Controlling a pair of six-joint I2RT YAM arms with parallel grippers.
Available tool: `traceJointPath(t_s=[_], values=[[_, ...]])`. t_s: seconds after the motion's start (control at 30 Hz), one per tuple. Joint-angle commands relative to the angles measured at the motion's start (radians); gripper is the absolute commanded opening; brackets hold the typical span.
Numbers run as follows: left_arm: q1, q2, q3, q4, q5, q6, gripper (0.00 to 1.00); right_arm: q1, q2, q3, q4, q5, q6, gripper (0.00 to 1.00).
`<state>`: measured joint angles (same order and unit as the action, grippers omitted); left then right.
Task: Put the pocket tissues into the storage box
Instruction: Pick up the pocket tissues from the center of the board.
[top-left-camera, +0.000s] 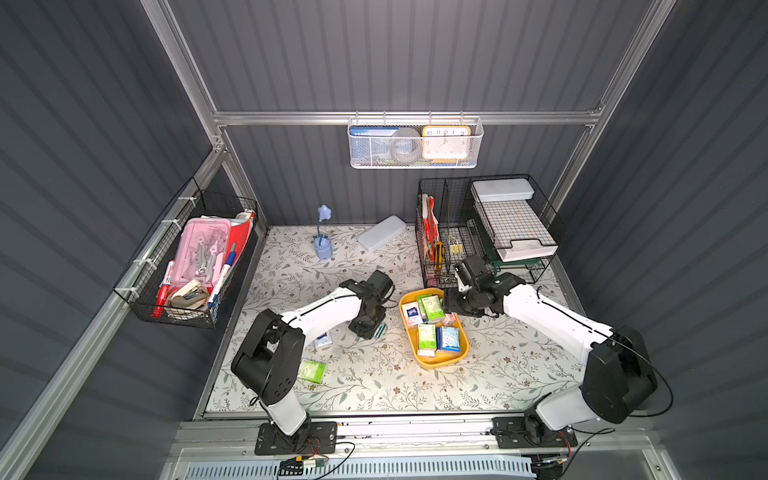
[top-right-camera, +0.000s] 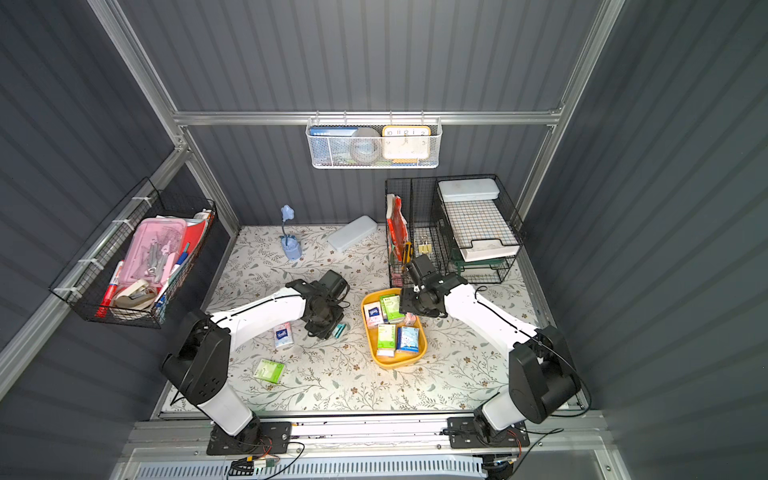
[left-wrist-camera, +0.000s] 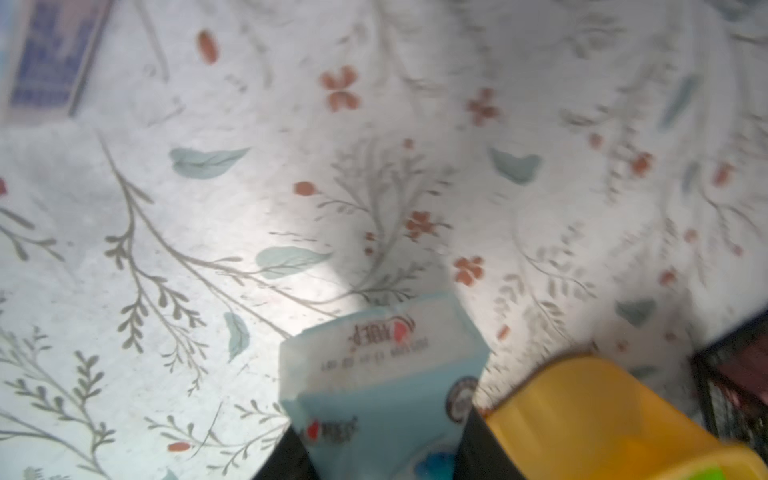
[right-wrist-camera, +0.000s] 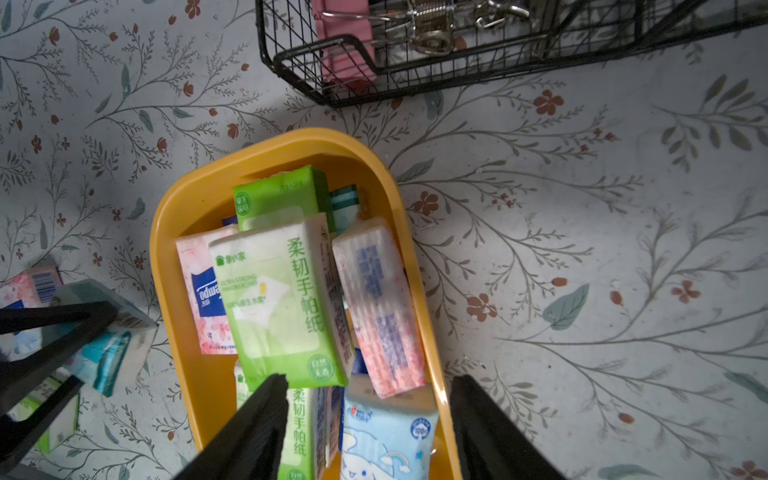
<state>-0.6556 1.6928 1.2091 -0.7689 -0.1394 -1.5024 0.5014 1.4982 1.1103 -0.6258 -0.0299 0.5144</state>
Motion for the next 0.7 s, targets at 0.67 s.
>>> traceJointPath(t_s=[0.67], values=[[-0.177, 0.281, 0.569, -0.219, 0.062, 0.585, 0.43, -0.065, -0.055, -0.028, 0.000, 0.004, 0.026, 0.67]])
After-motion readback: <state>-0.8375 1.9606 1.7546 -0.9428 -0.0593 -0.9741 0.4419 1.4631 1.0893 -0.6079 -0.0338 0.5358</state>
